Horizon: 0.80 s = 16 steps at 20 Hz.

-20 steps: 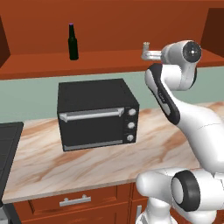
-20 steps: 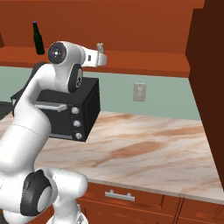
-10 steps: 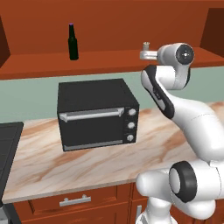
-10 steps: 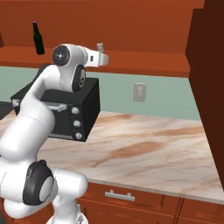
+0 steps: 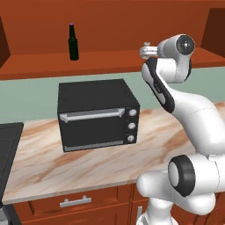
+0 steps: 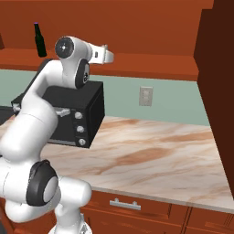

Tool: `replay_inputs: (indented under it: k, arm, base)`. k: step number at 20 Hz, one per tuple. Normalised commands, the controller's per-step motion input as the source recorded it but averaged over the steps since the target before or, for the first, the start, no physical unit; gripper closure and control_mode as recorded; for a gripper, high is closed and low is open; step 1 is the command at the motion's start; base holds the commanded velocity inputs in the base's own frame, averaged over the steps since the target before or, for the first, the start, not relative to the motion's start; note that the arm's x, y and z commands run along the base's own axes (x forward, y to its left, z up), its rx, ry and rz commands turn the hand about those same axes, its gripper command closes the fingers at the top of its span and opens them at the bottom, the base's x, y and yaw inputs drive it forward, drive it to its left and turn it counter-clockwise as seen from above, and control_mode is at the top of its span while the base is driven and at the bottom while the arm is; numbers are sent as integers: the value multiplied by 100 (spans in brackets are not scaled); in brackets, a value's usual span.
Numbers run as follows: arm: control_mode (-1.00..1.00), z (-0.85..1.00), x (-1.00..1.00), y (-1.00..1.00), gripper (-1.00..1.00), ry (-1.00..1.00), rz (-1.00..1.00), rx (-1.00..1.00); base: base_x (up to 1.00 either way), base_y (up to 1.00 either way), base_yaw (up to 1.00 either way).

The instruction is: Get the candle and the beer from the cabinet and move them to the dining counter.

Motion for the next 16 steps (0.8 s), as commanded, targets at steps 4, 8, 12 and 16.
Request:
replay_inputs:
  k: [4, 8, 12, 16]
  arm:
    - [-100, 8, 8, 0, -100, 0, 0, 0]
    - [-100, 1, 14, 0, -100, 0, 0, 0]
    - [-100, 0, 21, 0, -100, 0, 0, 0]
    - [-100, 0, 28, 0, -100, 0, 0, 0]
  base:
    - [0, 0, 0]
    - [0, 0, 0]
    - [0, 0, 0]
    - [0, 0, 0]
